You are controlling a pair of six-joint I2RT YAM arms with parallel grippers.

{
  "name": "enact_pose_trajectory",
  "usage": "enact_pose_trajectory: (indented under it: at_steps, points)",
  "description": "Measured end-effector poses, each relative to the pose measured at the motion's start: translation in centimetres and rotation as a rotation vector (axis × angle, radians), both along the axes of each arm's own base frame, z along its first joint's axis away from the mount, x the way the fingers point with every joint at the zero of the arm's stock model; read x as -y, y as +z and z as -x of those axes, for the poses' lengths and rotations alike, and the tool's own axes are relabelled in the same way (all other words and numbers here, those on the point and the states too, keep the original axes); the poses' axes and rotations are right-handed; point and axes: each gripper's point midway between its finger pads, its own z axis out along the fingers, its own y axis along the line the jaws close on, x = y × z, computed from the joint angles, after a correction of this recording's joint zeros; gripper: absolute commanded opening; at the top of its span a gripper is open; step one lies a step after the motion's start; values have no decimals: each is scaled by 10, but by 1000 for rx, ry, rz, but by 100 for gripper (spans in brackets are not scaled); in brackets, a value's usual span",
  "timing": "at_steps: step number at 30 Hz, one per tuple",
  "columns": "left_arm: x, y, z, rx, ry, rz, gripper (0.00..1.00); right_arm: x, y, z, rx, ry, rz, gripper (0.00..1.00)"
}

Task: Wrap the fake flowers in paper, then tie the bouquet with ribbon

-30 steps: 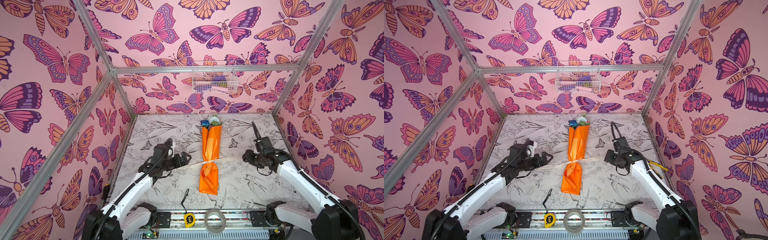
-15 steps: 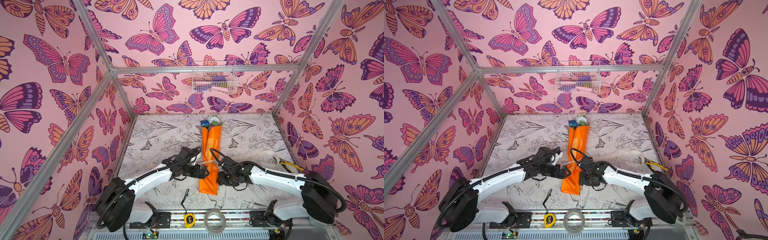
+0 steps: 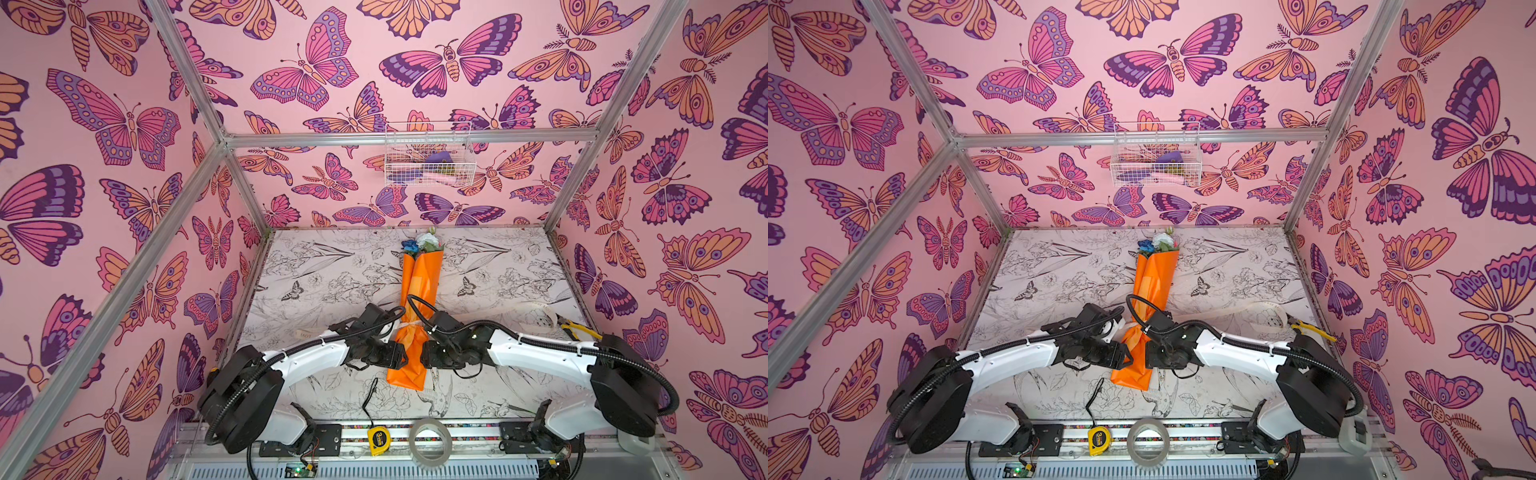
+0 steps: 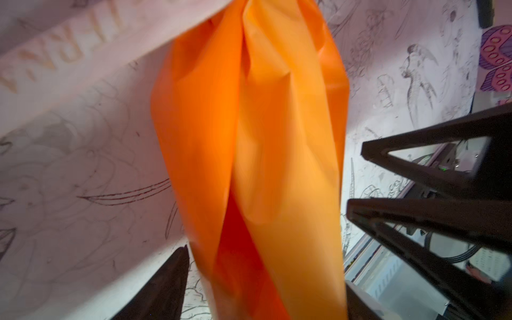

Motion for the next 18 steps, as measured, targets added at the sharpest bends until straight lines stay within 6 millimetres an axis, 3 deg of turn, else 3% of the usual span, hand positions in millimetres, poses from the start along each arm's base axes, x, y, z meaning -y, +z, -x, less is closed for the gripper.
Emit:
enact_pose_trajectory:
  at_steps: [11, 18]
  points:
    - [0, -20, 3, -61, 15, -29, 11, -12, -4, 8, -23, 26, -35, 64]
    - [16, -26, -3, -97, 41, 37, 7, 1, -11, 9, -35, 6, 25, 64]
